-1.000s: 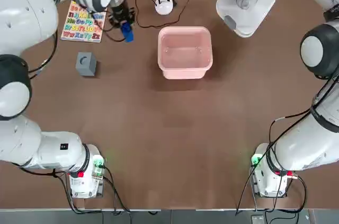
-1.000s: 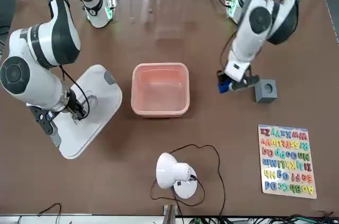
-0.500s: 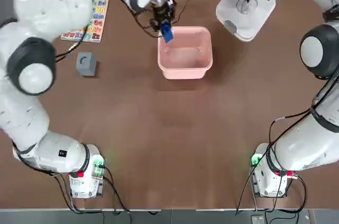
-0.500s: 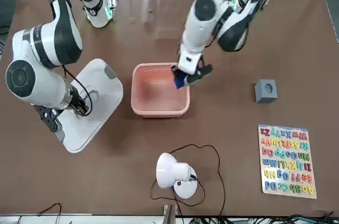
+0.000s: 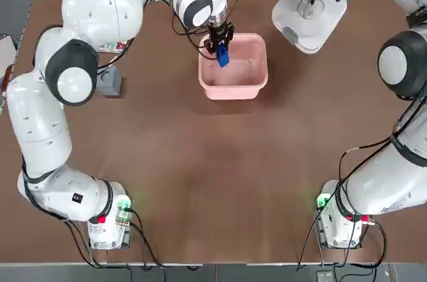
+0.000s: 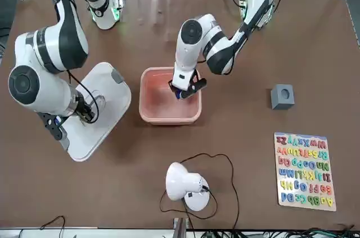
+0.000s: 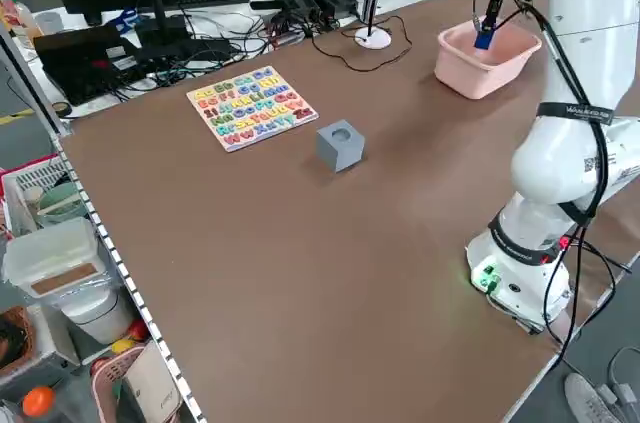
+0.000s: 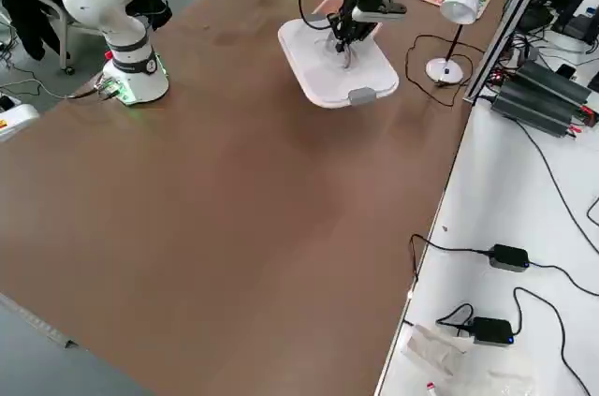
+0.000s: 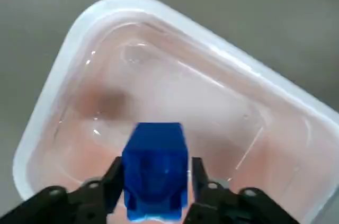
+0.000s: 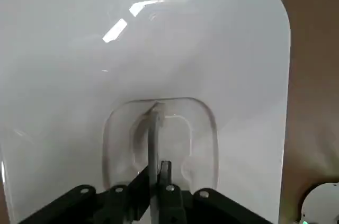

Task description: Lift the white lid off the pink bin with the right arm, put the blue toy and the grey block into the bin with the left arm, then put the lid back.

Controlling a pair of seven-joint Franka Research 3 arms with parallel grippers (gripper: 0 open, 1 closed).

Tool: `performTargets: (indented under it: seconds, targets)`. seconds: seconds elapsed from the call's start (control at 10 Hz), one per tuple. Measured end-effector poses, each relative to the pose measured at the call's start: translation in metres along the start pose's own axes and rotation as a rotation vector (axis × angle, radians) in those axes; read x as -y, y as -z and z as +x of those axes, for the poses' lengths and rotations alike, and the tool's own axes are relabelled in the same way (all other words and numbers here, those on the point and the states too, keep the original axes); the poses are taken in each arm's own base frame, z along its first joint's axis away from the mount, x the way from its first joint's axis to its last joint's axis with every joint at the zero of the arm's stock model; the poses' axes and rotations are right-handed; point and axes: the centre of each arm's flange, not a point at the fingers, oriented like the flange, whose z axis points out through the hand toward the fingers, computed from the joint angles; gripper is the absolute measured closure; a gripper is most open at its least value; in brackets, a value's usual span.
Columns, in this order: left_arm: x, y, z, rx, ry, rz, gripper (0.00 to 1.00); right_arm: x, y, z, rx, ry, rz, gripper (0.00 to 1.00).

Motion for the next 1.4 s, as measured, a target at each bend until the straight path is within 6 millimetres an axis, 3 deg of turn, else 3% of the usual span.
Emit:
performTargets:
  seconds: [0.2, 0.3, 0.5, 0.7, 0.9, 1.2, 1.4]
  targets:
    - [-0.005, 0.003, 0.010, -0.029, 0.003, -0.011, 0.10, 0.000, 0.000, 0.000, 0.000, 0.000, 0.000, 0.92]
    - [-0.001, 0.010, 0.026, -0.039, 0.027, -0.001, 0.01, 0.000, 0.000, 0.000, 0.000, 0.000, 0.000, 0.92]
    - [0.031, 0.044, 0.074, -0.028, 0.035, 0.078, 0.02, 0.000, 0.000, 0.001, 0.000, -0.001, 0.001, 0.92]
    - [0.088, 0.073, 0.123, 0.019, -0.010, 0.113, 0.02, -0.001, 0.000, 0.001, 0.000, -0.003, 0.001, 0.92]
    - [0.155, 0.074, 0.156, 0.048, -0.063, 0.117, 0.02, -0.001, 0.000, 0.002, 0.000, -0.003, 0.001, 0.92]
    - [0.265, 0.051, 0.188, -0.048, -0.155, 0.179, 0.02, -0.001, 0.000, 0.002, 0.000, -0.003, 0.001, 0.92]
    - [0.354, 0.027, 0.212, -0.114, -0.217, 0.216, 0.03, -0.001, -0.001, 0.002, 0.001, -0.003, 0.000, 0.92]
